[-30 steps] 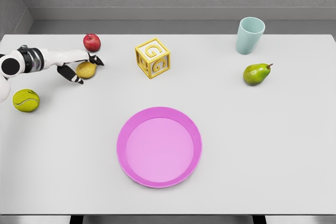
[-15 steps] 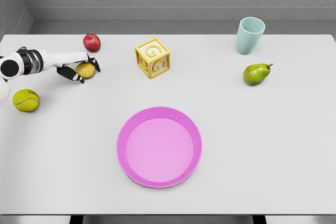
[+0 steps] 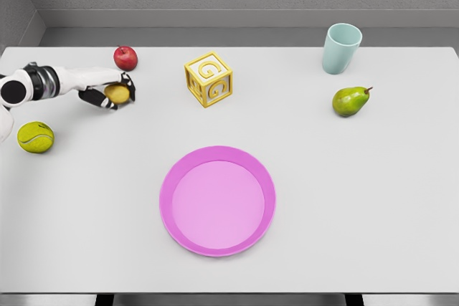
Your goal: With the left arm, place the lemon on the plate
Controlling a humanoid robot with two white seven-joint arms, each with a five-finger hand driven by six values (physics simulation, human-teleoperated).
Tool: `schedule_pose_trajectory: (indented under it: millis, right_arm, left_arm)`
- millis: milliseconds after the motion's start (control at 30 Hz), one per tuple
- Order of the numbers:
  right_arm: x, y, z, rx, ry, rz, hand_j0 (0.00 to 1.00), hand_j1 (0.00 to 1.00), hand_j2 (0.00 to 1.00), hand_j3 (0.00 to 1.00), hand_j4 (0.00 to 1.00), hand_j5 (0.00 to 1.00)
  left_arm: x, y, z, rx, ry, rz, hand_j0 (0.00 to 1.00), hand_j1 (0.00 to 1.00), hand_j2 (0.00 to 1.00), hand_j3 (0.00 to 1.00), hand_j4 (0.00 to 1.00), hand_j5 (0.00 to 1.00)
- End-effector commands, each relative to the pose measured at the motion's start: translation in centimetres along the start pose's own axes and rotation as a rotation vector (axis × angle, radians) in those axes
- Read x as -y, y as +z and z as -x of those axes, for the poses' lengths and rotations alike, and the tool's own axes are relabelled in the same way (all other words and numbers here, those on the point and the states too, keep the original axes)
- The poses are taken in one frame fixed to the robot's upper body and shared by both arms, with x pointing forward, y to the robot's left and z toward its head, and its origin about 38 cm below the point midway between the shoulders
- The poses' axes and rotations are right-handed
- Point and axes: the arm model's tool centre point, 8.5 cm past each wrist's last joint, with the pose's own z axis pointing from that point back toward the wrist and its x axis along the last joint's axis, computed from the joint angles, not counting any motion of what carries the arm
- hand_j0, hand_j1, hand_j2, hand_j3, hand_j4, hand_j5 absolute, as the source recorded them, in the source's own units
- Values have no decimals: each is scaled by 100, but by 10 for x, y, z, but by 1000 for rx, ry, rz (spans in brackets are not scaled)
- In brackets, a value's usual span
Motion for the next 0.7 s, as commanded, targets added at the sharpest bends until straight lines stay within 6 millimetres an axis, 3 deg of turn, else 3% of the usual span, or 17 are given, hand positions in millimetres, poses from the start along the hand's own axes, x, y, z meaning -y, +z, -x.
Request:
schedule_pose_trajectory:
  millis: [0, 467, 667]
  right_arm:
    - [0, 0, 0, -1, 0, 0, 100, 100, 100, 100, 100, 100]
    - [0, 0, 0, -1, 0, 0, 100, 100, 100, 100, 100, 100]
    - [0, 0, 0, -1, 0, 0, 100, 100, 100, 100, 100, 100]
  left_arm:
    - [-5, 0, -3, 10, -5, -15, 51, 51, 51, 51, 51, 51]
    - [-17, 0, -34, 104, -79, -65, 50, 50, 50, 50, 50, 50]
    - [-17, 10, -34, 110, -106, -72, 50, 50, 50, 50, 50, 50]
